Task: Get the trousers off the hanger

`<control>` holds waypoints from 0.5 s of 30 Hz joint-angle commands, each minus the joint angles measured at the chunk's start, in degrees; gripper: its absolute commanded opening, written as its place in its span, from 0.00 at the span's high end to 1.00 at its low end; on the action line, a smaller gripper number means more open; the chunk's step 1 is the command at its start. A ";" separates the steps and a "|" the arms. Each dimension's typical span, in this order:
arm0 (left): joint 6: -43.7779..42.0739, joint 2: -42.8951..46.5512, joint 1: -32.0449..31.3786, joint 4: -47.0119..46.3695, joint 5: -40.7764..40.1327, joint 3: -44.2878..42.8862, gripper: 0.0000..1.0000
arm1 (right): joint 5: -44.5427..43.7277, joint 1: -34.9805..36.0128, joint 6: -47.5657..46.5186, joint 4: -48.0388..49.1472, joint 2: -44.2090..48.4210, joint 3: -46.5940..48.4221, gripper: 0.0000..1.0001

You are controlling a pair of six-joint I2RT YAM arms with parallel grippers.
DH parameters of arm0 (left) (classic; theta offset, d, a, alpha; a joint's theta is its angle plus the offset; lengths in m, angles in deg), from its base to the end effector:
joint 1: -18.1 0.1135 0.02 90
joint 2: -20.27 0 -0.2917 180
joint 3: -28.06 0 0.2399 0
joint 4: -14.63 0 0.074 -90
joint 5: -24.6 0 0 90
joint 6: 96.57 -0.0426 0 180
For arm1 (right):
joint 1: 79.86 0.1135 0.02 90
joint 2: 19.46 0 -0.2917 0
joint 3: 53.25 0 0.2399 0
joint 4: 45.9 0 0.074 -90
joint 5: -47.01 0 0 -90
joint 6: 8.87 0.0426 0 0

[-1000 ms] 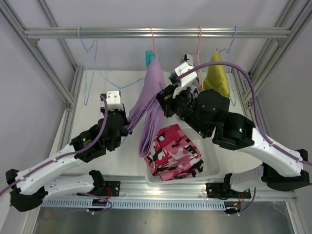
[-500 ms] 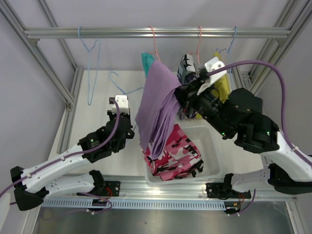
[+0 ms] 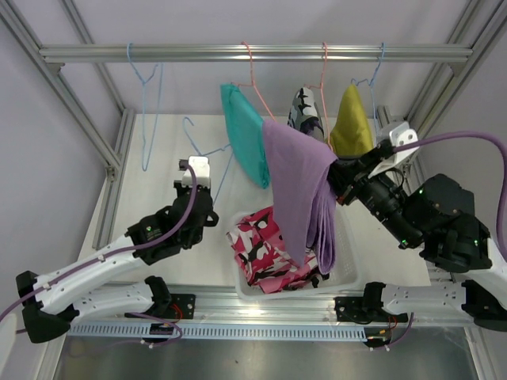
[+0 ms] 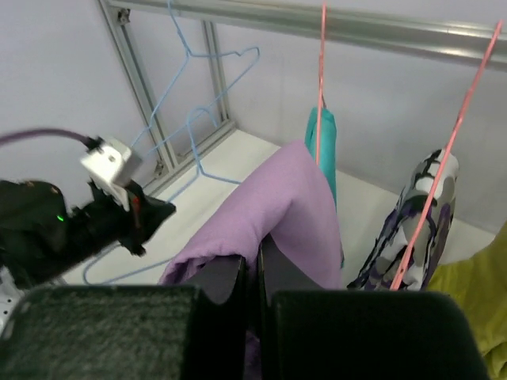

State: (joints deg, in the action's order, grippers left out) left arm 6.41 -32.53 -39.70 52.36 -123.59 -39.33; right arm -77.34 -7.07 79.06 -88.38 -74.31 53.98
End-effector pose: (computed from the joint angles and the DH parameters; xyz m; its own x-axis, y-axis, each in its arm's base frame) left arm 0.1183 -0.1199 0.3684 -0.2107 0.1124 -0.9711 -0.0182 0.9927 0.1189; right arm 0.0543 0.0942 0.5608 0.0734 0.1361 -0.9880 -0.6219 0.7807 0.0614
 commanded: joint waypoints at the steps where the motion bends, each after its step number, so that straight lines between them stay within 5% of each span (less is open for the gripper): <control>1: -1.63 3.13 0.50 0.74 -2.45 -4.56 0.99 | -3.26 0.07 3.19 4.08 5.78 -7.37 1.00; 9: -3.30 6.39 0.50 3.47 -2.98 -7.30 0.99 | -5.90 0.15 8.92 0.66 16.52 -19.00 1.00; 15: -2.16 5.95 0.50 5.93 -3.42 -8.79 1.00 | -8.36 0.07 9.89 -6.36 23.02 -18.22 1.00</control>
State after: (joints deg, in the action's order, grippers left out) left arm 4.79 -26.17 -39.61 56.91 -125.49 -45.58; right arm -82.17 -7.07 87.04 -95.52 -54.56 33.35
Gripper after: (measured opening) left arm 0.009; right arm 0.030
